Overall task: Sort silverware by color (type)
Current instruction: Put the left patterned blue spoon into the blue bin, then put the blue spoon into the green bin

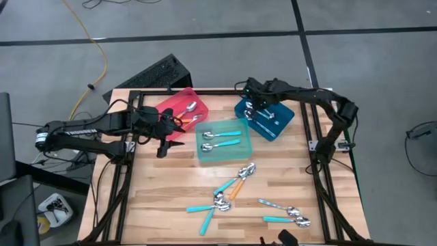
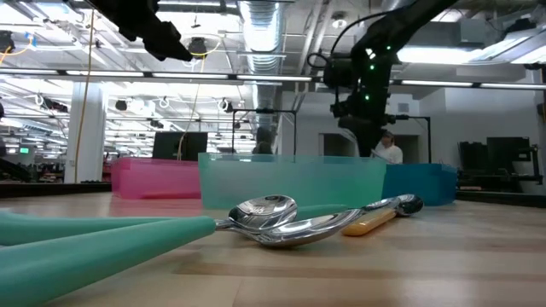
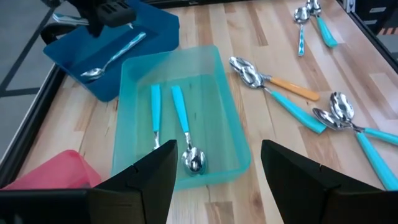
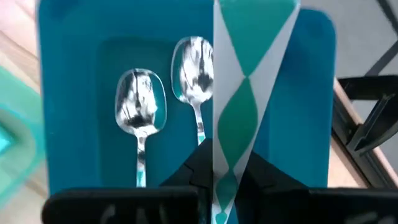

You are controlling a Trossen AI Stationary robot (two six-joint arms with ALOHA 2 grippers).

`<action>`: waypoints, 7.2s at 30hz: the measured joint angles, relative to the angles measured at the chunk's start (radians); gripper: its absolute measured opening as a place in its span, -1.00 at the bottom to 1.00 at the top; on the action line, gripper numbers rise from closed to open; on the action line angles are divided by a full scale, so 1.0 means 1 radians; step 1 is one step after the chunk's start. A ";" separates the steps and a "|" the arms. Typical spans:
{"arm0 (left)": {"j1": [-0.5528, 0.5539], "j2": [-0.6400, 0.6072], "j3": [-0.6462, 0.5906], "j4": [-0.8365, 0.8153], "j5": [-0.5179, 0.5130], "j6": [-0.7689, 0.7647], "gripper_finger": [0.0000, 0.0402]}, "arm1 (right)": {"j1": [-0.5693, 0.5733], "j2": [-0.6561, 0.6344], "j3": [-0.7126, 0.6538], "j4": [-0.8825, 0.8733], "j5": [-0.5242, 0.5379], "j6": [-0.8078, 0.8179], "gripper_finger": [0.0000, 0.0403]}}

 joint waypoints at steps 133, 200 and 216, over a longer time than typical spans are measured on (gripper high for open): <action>-0.623 0.034 -0.007 0.181 -0.086 -0.269 0.08 | 0.851 0.143 0.007 0.365 -0.300 -0.206 -0.13; -0.627 0.035 -0.008 0.177 -0.115 -0.236 0.08 | 0.831 0.272 0.023 0.305 -0.245 -0.032 -0.68; -0.630 0.000 -0.008 0.179 -0.150 -0.229 0.08 | 0.830 0.178 0.025 0.326 -0.224 -0.004 -0.68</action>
